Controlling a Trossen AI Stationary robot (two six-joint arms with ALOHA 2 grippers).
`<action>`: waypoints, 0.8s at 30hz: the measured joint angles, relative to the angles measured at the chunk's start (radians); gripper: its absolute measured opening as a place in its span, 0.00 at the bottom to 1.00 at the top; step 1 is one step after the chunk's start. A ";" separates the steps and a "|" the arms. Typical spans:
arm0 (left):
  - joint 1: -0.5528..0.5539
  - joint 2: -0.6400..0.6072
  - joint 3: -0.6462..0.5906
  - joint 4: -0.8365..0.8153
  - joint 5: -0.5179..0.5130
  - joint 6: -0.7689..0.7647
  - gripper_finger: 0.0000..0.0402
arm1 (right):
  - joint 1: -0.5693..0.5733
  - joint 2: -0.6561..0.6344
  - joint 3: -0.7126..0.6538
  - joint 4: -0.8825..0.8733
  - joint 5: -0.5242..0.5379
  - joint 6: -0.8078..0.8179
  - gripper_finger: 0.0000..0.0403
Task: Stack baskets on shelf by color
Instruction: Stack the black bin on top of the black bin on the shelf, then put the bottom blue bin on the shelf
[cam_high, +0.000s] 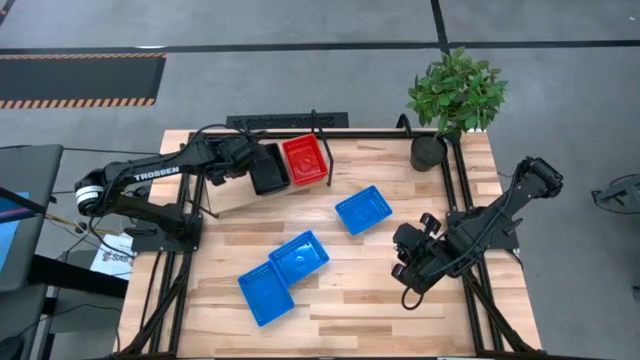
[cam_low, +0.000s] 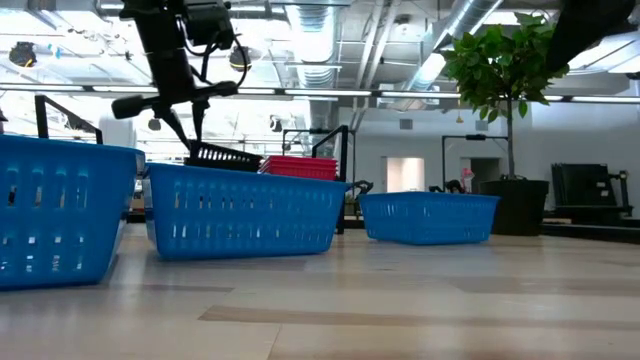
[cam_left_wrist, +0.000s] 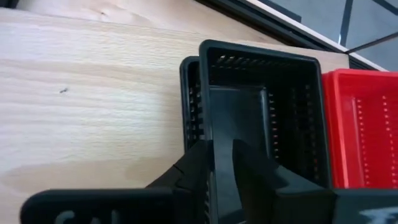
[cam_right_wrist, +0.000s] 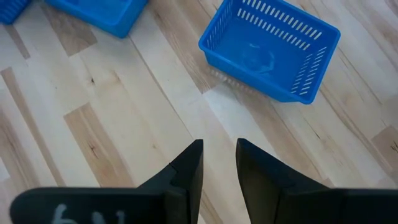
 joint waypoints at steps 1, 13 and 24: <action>0.000 0.000 0.000 0.005 0.000 0.011 0.17 | 0.000 0.000 0.000 0.000 0.000 0.000 0.29; -0.001 -0.022 0.038 0.016 0.090 0.236 0.25 | 0.000 0.000 0.000 0.000 -0.002 0.000 0.29; -0.159 -0.068 0.066 -0.021 0.246 0.486 0.26 | 0.001 0.000 0.000 0.000 -0.002 0.000 0.29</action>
